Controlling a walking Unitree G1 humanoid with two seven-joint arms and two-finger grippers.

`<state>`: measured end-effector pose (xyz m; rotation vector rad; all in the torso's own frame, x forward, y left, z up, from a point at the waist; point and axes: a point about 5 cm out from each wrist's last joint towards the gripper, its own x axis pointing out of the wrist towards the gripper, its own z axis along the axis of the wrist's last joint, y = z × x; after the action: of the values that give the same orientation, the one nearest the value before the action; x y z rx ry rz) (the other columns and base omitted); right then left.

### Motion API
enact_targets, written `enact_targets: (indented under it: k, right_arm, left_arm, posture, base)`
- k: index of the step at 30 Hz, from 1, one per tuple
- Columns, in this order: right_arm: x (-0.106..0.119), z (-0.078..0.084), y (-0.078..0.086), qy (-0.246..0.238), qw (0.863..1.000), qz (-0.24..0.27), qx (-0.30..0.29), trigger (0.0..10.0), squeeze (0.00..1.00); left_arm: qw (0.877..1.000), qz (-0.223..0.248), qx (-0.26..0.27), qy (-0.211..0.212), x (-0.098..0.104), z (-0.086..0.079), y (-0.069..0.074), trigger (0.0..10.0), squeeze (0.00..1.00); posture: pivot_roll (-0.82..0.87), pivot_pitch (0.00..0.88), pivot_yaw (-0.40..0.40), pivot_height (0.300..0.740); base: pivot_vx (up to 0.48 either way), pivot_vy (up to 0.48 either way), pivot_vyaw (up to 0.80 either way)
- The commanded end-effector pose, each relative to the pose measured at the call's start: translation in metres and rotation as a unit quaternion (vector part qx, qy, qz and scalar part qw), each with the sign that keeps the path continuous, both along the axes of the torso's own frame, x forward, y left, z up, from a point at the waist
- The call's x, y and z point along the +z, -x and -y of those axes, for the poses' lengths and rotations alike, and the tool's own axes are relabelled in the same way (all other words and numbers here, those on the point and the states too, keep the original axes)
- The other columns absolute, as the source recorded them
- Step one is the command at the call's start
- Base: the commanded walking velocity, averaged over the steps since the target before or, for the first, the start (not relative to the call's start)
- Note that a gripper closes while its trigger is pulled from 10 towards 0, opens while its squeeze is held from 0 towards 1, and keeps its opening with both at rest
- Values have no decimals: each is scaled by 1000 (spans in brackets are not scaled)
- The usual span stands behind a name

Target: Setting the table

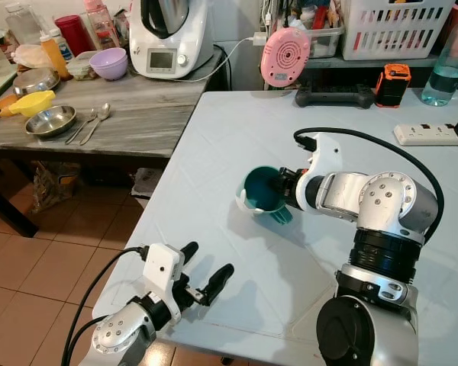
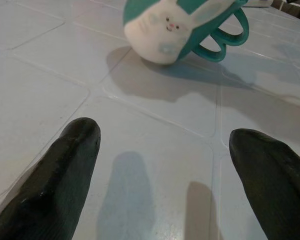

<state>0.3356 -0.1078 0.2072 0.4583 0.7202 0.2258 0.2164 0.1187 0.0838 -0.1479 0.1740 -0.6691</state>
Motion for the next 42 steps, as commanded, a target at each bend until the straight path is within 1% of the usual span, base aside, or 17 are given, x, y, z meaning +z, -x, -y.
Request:
enact_targets:
  k: [1, 4, 8, 11, 12, 17, 22, 27, 28, 29, 30, 31, 34, 37, 40, 41, 42]
  right_arm:
    - [2, -15, 2, -5, 1000, 9, 27, 10000, 1000]
    - [8, -17, 1, 14, 998, 34, 42, 10000, 1000]
    - [10, -17, 0, 22, 998, 43, 46, 10000, 1000]
    - [16, -14, -5, 51, 994, 73, 56, 10000, 1000]
    - [19, -11, -7, 75, 991, 92, 56, 10000, 1000]
    - [21, -9, -9, 99, 987, 112, 64, 10000, 1000]
    - [29, -6, -11, 133, 977, 146, 79, 10000, 1000]
    - [43, -1, -17, 160, 960, 214, 78, 10000, 1000]
    - [43, -1, -17, 160, 960, 214, 78, 10000, 1000]
    - [47, 0, -17, 166, 953, 239, 77, 10000, 1000]
    - [59, 4, -15, 192, 928, 312, 72, 10000, 1000]
    - [59, 4, -15, 192, 928, 312, 72, 10000, 1000]
    - [62, 4, -11, 194, 916, 343, 71, 10000, 1000]
    - [55, 6, 3, 197, 891, 404, 65, 10000, 1000]
    - [47, 4, 16, 253, 841, 473, 76, 10000, 1000]
    - [39, 2, 23, 290, 811, 500, 91, 10000, 1000]
    - [34, 0, 27, 307, 796, 513, 100, 10000, 1000]
  left_arm:
    - [1000, -6, 3, -9, -3, -2, 1, 10000, 0]
    - [1000, -8, 0, -14, -3, -2, 0, 10000, 0]
    - [1000, -10, -2, -17, -3, -2, 0, 10000, 0]
    - [1000, -11, -3, -17, -2, -2, 1, 10000, 0]
    - [1000, -13, -3, -17, -2, -2, 2, 10000, 0]
    - [1000, -15, -4, -18, -2, -2, 2, 10000, 0]
    - [1000, -21, -4, -21, -6, -4, 2, 10000, 0]
    - [999, -25, -4, -25, -13, -7, 1, 10000, 0]
    - [999, -25, -4, -25, -13, -7, 1, 10000, 0]
    - [999, -26, -4, -25, -14, -7, 0, 10000, 0]
    - [999, -26, 1, -27, -16, -9, 0, 10000, 0]
    - [999, -26, 1, -27, -16, -9, 0, 10000, 0]
    - [999, -24, 7, -27, -17, -9, 0, 10000, 0]
    - [999, -19, 22, -23, -17, -11, 1, 10000, 0]
    - [999, -1, 41, -25, -15, -12, 0, 10000, 0]
    - [998, 10, 51, -28, -14, -13, -2, 10000, 0]
    - [998, 15, 57, -30, -13, -14, -3, 10000, 0]
  posture:
    - [-184, 45, 96, 740]
    - [-186, 44, 100, 740]
    - [-187, 43, 105, 740]
    - [-186, 43, 104, 740]
    - [-185, 44, 105, 740]
    - [-183, 44, 107, 740]
    - [-183, 44, 111, 740]
    - [-184, 42, 112, 740]
    - [-184, 42, 112, 740]
    - [-184, 42, 112, 740]
    - [-181, 41, 110, 740]
    - [-181, 41, 110, 740]
    - [-181, 41, 110, 740]
    - [-175, 42, 111, 740]
    - [-176, 41, 112, 740]
    - [-180, 39, 113, 740]
    - [-180, 39, 113, 740]
  base:
    - [0, 0, 0]
    - [0, 0, 0]
    - [0, 0, 0]
    - [0, 0, 0]
    - [0, 0, 0]
    - [0, 0, 0]
    - [0, 0, 0]
    - [0, 0, 0]
    - [0, 0, 0]
    - [0, 0, 0]
    - [0, 0, 0]
    - [0, 0, 0]
    - [0, 0, 0]
    - [0, 0, 0]
    - [0, 0, 0]
    - [0, 0, 0]
    - [0, 0, 0]
